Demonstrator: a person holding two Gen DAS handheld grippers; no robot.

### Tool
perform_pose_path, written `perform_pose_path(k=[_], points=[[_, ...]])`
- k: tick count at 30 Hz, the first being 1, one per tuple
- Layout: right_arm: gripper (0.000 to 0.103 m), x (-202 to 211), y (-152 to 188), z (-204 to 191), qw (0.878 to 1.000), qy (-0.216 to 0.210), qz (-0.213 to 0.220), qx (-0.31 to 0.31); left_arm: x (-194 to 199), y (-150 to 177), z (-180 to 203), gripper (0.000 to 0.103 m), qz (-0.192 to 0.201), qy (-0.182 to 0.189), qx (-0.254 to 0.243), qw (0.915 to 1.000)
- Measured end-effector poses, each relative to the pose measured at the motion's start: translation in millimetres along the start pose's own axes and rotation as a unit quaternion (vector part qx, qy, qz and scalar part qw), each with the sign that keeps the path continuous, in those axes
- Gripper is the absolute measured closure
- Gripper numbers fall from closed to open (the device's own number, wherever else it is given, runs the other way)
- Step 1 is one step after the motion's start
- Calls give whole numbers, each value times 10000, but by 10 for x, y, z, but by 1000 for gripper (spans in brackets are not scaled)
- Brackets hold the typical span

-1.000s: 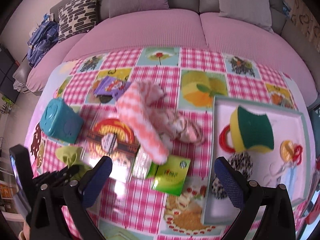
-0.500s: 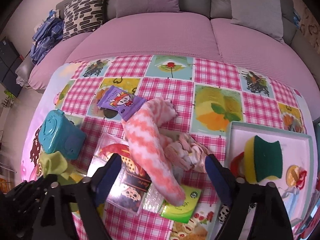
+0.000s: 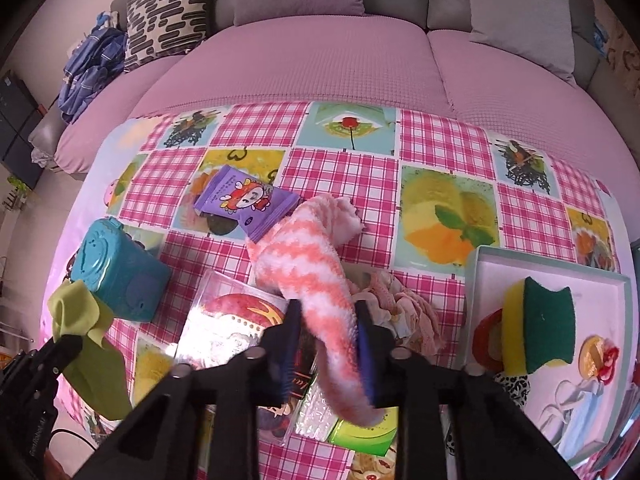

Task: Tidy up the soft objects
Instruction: 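Carry the yellow-green cloth and pink towel into the white tray and release both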

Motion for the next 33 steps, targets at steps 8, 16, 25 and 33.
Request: perform_pose_path(k=[8,16,25,33], points=[[92,209,-41,44,9997,-93,179,-112,67,12,29,97,-36,-14,-44,10000],[92,687,-103,99,9977,-266,606,-159,218,-23,109,97,1,-57,-58,10000],[92,1354,-115,239,9921,-441,1136,-292,517,-70,278,97,159,-38,-145,9998],[92,1784,-48,475,9874,-474,1450,-419,821,-240,551,97,375,61,-320,9988]])
Point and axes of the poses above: each gripper's, at about its wrist camera, not at the fingertips, and x roughly against the way its jaws point, z to its right, y to its underside, the point moved 9 cm from there along -x, roughly the way its jaws point, and after that the axes turned 9 degrees about -x, right-handed, at the moved point
